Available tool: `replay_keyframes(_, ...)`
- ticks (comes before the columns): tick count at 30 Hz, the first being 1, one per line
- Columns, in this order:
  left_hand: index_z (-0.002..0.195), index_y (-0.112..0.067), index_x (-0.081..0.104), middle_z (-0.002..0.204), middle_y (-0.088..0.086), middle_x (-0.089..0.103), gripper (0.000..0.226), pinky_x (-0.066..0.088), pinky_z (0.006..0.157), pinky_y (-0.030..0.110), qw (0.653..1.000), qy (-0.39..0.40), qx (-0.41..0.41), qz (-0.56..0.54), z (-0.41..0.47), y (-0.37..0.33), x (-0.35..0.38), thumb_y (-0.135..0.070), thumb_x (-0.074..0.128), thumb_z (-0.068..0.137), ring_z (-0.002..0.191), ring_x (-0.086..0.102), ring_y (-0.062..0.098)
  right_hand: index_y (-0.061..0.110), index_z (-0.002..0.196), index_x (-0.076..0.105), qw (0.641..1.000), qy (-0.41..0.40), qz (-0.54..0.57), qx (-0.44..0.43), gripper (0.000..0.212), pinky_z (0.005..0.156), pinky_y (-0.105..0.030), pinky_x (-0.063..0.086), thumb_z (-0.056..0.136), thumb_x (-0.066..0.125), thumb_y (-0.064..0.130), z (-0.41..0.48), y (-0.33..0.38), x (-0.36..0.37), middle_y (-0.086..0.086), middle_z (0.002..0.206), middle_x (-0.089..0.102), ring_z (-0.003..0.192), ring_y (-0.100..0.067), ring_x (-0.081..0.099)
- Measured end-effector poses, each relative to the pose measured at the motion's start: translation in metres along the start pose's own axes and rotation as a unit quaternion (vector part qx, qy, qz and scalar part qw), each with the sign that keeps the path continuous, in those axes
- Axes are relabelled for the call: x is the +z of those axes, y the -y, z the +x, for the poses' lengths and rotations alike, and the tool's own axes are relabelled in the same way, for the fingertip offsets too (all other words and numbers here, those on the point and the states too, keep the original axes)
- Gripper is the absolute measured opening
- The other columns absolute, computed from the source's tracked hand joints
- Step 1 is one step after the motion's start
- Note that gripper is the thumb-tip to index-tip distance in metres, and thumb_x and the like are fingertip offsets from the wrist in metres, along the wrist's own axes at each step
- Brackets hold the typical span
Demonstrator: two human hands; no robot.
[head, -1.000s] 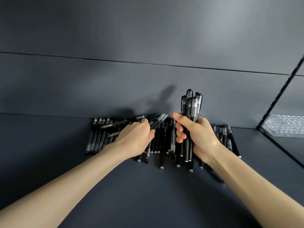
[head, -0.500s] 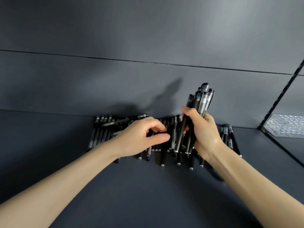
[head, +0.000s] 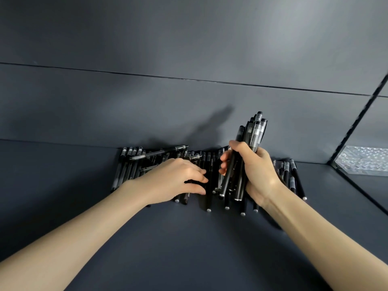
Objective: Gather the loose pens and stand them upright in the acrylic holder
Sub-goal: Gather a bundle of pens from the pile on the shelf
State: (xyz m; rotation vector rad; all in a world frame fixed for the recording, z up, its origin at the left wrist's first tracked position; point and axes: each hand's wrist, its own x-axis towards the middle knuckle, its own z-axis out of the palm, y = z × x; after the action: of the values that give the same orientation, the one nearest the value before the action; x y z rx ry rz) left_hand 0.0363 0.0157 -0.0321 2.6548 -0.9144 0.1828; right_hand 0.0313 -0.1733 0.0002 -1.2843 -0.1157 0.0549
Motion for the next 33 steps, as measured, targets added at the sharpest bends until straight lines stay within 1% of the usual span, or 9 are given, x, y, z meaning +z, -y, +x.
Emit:
replay_keyframes(4, 0.097, -0.009, 0.072, 0.097, 0.004, 0.071, 0.055, 0.052, 0.078, 0.036, 0.989, -0.102, 0.095, 0.055, -0.003, -0.003, -0.004, -0.051, 0.036, 0.095, 0.093, 0.063, 0.02, 0.001, 0.088, 0.055, 1.0, -0.007, -0.01, 0.002, 0.012, 0.052, -0.031, 0.051, 0.092, 0.055, 0.012, 0.002, 0.0, -0.002, -0.012, 0.064, 0.059, 0.051, -0.021, 0.056)
replay_keyframes(6, 0.091, -0.003, 0.069, 0.082, 0.008, 0.068, 0.048, 0.052, 0.066, 0.038, 0.978, -0.174, 0.104, 0.048, -0.003, -0.004, -0.005, -0.041, 0.041, 0.097, 0.075, 0.063, 0.026, 0.004, 0.082, 0.052, 1.0, -0.004, -0.017, -0.004, 0.012, 0.049, -0.03, 0.047, 0.091, 0.057, 0.01, 0.003, -0.001, -0.002, -0.009, 0.06, 0.053, 0.047, -0.019, 0.049)
replay_keyframes(11, 0.096, 0.003, 0.072, 0.083, 0.008, 0.071, 0.024, 0.052, 0.068, 0.028, 0.919, -0.384, 0.052, -0.071, 0.0, -0.016, -0.008, -0.017, 0.062, 0.088, 0.073, 0.065, 0.01, 0.006, 0.072, 0.057, 0.999, 0.023, -0.043, 0.002, 0.019, 0.048, -0.027, 0.043, 0.087, 0.065, 0.015, 0.002, -0.002, 0.0, -0.005, 0.056, 0.049, 0.046, -0.016, 0.043)
replay_keyframes(14, 0.097, 0.002, 0.071, 0.083, 0.006, 0.071, 0.015, 0.056, 0.069, 0.025, 0.876, -0.458, 0.03, -0.146, -0.003, -0.027, -0.014, -0.006, 0.066, 0.086, 0.074, 0.069, 0.01, 0.0, 0.093, 0.061, 0.999, 0.039, -0.018, 0.027, 0.027, 0.048, -0.026, 0.044, 0.085, 0.067, 0.025, 0.002, -0.004, 0.002, -0.003, 0.057, 0.05, 0.047, -0.015, 0.044)
replay_keyframes(19, 0.091, 0.005, 0.071, 0.09, 0.009, 0.068, 0.011, 0.056, 0.067, 0.022, 0.881, -0.41, 0.099, -0.213, -0.004, -0.05, 0.002, 0.002, 0.071, 0.08, 0.08, 0.067, 0.011, 0.009, 0.092, 0.06, 0.997, 0.04, 0.048, 0.039, 0.035, 0.057, -0.028, 0.045, 0.077, 0.068, 0.039, 0.005, 0.0, 0.001, -0.001, 0.059, 0.048, 0.054, -0.016, 0.046)
replay_keyframes(23, 0.085, 0.002, 0.071, 0.091, 0.009, 0.063, 0.017, 0.056, 0.062, 0.026, 0.906, -0.358, 0.132, -0.185, -0.005, -0.054, 0.007, -0.014, 0.069, 0.081, 0.076, 0.064, 0.015, 0.014, 0.077, 0.06, 0.997, 0.036, 0.051, 0.045, 0.024, 0.061, -0.031, 0.05, 0.073, 0.071, 0.035, 0.004, 0.004, -0.001, -0.002, 0.064, 0.053, 0.06, -0.018, 0.053)
replay_keyframes(26, 0.084, -0.007, 0.065, 0.087, -0.002, 0.059, 0.022, 0.052, 0.056, 0.029, 0.886, -0.378, 0.04, -0.266, -0.005, -0.054, -0.004, -0.027, 0.058, 0.084, 0.07, 0.064, 0.012, 0.008, 0.079, 0.065, 0.997, 0.042, 0.061, 0.021, 0.017, 0.067, -0.032, 0.052, 0.08, 0.067, 0.025, 0.003, 0.003, 0.002, -0.005, 0.076, 0.064, 0.072, -0.019, 0.059)
replay_keyframes(29, 0.091, -0.017, 0.06, 0.091, -0.002, 0.063, 0.025, 0.055, 0.07, 0.035, 0.854, -0.372, -0.067, -0.357, 0.001, -0.049, -0.017, -0.04, 0.052, 0.085, 0.084, 0.064, 0.015, 0.002, 0.08, 0.062, 0.995, 0.086, 0.049, -0.008, 0.013, 0.061, -0.027, 0.052, 0.089, 0.059, 0.011, -0.003, 0.004, 0.011, -0.009, 0.072, 0.065, 0.066, -0.019, 0.062)
replay_keyframes(33, 0.1, -0.016, 0.06, 0.091, -0.009, 0.067, 0.031, 0.052, 0.076, 0.023, 0.844, -0.282, -0.106, -0.443, -0.001, -0.049, -0.04, -0.041, 0.063, 0.082, 0.088, 0.064, 0.004, 0.002, 0.073, 0.056, 0.98, 0.175, -0.061, -0.071, 0.015, 0.062, -0.025, 0.049, 0.088, 0.059, 0.004, -0.02, 0.001, 0.027, -0.008, 0.062, 0.056, 0.058, -0.017, 0.055)
